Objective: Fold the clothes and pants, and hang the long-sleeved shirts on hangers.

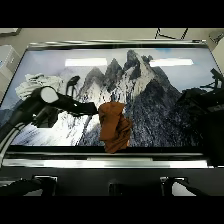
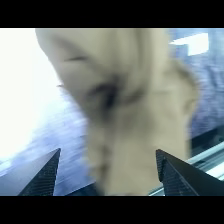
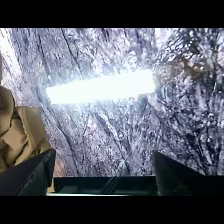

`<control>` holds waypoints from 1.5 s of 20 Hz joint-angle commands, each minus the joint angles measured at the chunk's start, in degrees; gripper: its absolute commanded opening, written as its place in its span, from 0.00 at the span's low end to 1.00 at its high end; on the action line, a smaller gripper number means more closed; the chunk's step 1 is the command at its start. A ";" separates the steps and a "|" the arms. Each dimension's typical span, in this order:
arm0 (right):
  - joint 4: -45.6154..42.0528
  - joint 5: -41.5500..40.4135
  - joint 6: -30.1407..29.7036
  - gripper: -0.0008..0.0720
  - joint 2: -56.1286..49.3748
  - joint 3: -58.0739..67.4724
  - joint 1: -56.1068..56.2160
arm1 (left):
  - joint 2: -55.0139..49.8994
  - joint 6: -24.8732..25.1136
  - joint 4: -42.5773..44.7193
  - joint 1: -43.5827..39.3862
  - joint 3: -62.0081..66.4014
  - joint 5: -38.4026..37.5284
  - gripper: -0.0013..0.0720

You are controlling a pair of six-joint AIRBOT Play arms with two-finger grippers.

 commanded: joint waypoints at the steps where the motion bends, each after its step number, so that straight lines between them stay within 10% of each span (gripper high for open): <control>1: 0.33 -1.25 -0.70 0.94 -1.14 -1.81 0.39 | 2.64 3.21 1.09 7.69 -4.76 -8.09 0.98; 9: 4.48 -7.45 -3.41 0.99 -10.69 -12.00 15.43 | 2.91 12.85 -24.50 -0.96 -28.74 10.25 0.98; 23: 13.64 -11.19 -4.90 0.99 -18.49 -12.11 24.06 | -3.63 11.93 -30.95 -20.50 -29.75 25.44 0.98; 24: 13.90 -11.93 -4.90 0.99 -18.78 -12.13 25.03 | -4.57 11.93 -32.15 -21.18 -29.75 25.73 0.91; 27: 16.04 -14.34 -4.72 0.99 -20.55 -12.13 28.50 | -5.44 11.93 -33.27 -22.08 -29.75 25.05 0.23; 30: 17.99 -17.62 -4.72 0.88 -22.67 -12.11 31.91 | -3.87 12.63 -33.20 -22.05 -29.75 24.68 0.06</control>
